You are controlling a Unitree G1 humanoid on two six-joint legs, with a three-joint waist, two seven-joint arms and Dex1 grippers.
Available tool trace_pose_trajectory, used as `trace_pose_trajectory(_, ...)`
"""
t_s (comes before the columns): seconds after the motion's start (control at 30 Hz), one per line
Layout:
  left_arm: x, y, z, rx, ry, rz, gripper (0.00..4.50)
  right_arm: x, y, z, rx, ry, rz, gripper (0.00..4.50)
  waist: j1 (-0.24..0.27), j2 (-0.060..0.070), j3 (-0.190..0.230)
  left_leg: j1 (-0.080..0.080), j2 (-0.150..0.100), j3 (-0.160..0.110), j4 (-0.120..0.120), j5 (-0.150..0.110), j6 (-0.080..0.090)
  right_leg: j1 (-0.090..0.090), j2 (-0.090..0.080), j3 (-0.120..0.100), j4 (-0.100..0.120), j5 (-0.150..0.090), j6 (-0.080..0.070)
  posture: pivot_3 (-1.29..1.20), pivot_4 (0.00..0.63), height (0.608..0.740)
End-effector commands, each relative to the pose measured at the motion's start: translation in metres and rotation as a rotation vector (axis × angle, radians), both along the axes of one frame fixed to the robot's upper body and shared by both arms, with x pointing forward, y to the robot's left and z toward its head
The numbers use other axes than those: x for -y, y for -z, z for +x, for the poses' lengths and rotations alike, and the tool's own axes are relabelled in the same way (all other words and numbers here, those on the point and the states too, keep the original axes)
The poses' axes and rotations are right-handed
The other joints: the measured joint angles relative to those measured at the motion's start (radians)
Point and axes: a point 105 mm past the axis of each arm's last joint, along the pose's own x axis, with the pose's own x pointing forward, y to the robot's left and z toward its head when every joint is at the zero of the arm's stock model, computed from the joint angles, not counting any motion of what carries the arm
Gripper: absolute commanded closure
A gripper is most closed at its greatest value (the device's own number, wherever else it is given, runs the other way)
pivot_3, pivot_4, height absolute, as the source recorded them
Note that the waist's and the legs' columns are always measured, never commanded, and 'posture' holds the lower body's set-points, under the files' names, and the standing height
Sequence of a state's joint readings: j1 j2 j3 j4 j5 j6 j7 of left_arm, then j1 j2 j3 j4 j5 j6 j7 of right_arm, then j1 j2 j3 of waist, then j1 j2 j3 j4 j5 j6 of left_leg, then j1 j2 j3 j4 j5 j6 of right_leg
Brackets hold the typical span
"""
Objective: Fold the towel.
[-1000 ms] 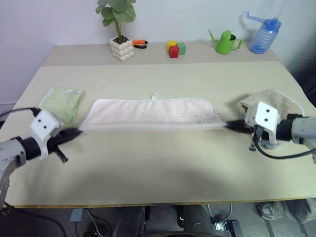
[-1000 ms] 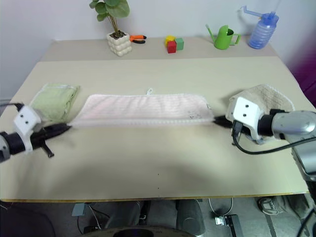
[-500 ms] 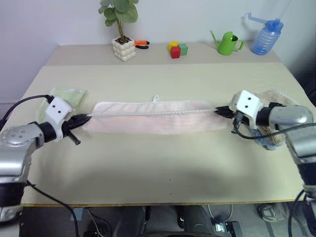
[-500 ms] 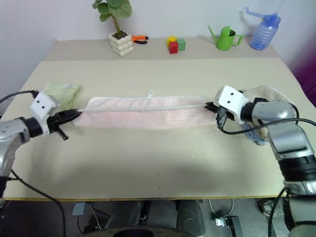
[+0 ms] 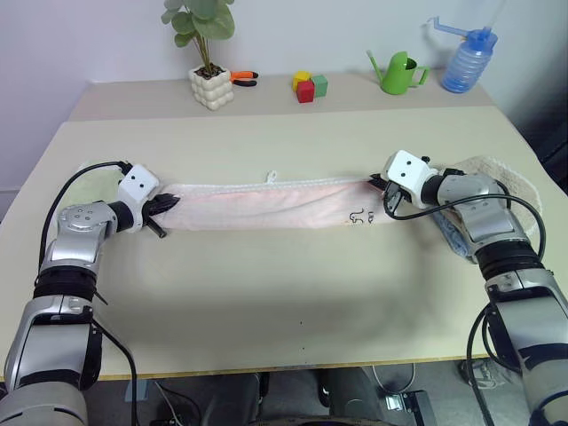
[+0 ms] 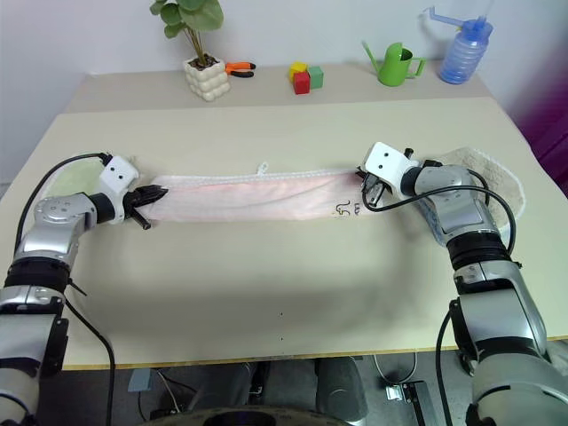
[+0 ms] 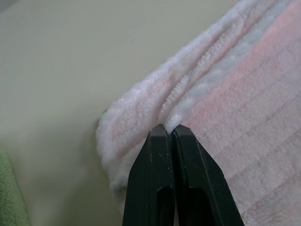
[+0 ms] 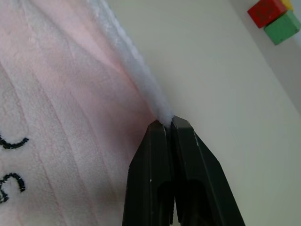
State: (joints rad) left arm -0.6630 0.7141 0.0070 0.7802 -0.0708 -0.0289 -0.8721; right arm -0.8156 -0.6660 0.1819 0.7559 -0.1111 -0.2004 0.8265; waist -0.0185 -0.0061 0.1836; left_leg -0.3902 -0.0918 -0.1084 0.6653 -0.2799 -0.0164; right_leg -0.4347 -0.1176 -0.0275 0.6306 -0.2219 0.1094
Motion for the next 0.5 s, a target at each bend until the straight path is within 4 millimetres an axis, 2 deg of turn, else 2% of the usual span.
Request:
trace_pose_trajectory(0.03,-0.008,-0.003,0.000,0.008,-0.018,-0.001,4.50,-0.003,-0.019,0.009,0.089,0.012,0.030,4.48,-0.002,0.000,0.000,0.000,0.000,0.000,0.000,0.000,0.000,0.000,0.000,0.000,0.000,0.000,0.000,0.00,0.150,0.732)
trace_pose_trajectory(0.13,-0.013,-0.002,-0.001,0.000,-0.035,-0.013,3.62,-0.004,-0.016,0.010,0.076,0.014,0.041,4.50,-0.001,0.000,0.000,0.000,0.000,0.000,0.000,0.000,0.000,0.000,0.000,0.000,0.000,0.000,0.000,0.00,0.150,0.732)
trace_pose_trajectory(0.17,-0.014,-0.002,-0.002,-0.002,-0.037,-0.017,3.20,-0.004,-0.016,0.010,0.078,0.013,0.039,4.50,-0.001,0.000,0.000,0.000,0.000,0.000,0.000,0.000,0.000,0.000,0.000,0.000,0.000,0.000,0.000,0.00,0.150,0.732)
trace_pose_trajectory(0.2,-0.014,-0.002,-0.003,-0.003,-0.038,-0.019,2.61,-0.004,-0.016,0.010,0.082,0.012,0.037,3.91,-0.001,0.000,0.000,0.000,0.000,0.000,0.000,0.000,0.000,0.000,0.000,0.000,0.000,0.000,0.000,0.00,0.150,0.732)
trace_pose_trajectory(0.23,-0.016,-0.003,-0.002,0.005,-0.050,-0.014,2.18,-0.003,-0.018,0.012,0.101,0.024,0.033,3.68,-0.001,0.000,0.000,0.000,0.000,0.000,0.000,0.000,0.000,0.000,0.000,0.000,0.000,0.000,0.000,0.00,0.150,0.732)
trace_pose_trajectory(0.27,-0.019,-0.004,-0.002,0.017,-0.067,-0.015,1.75,-0.001,-0.021,0.013,0.126,0.037,0.023,3.26,-0.001,0.000,0.000,0.000,0.000,0.000,0.000,0.000,0.000,0.000,0.000,0.000,0.000,0.000,0.000,0.00,0.150,0.732)
trace_pose_trajectory(0.37,-0.026,-0.012,0.001,0.083,-0.136,-0.023,0.24,0.007,-0.034,0.016,0.214,0.083,0.008,1.76,-0.001,0.000,0.000,0.000,0.000,0.000,0.000,0.000,0.000,-0.001,0.000,0.001,0.001,0.000,0.000,0.00,0.150,0.732)
trace_pose_trajectory(0.4,-0.027,-0.015,0.002,0.093,-0.153,-0.043,0.00,0.009,-0.037,0.015,0.230,0.090,0.005,1.37,-0.001,0.000,0.000,0.000,0.000,0.000,0.000,0.000,0.000,-0.001,0.000,0.001,0.001,0.000,0.000,0.00,0.150,0.732)
trace_pose_trajectory(0.5,-0.028,-0.020,0.000,0.115,-0.175,-0.100,0.00,0.016,-0.046,0.013,0.271,0.114,0.006,1.37,-0.001,0.000,0.000,0.000,0.000,0.000,0.000,0.000,0.000,-0.001,0.000,0.001,0.001,0.000,0.000,0.00,0.150,0.732)
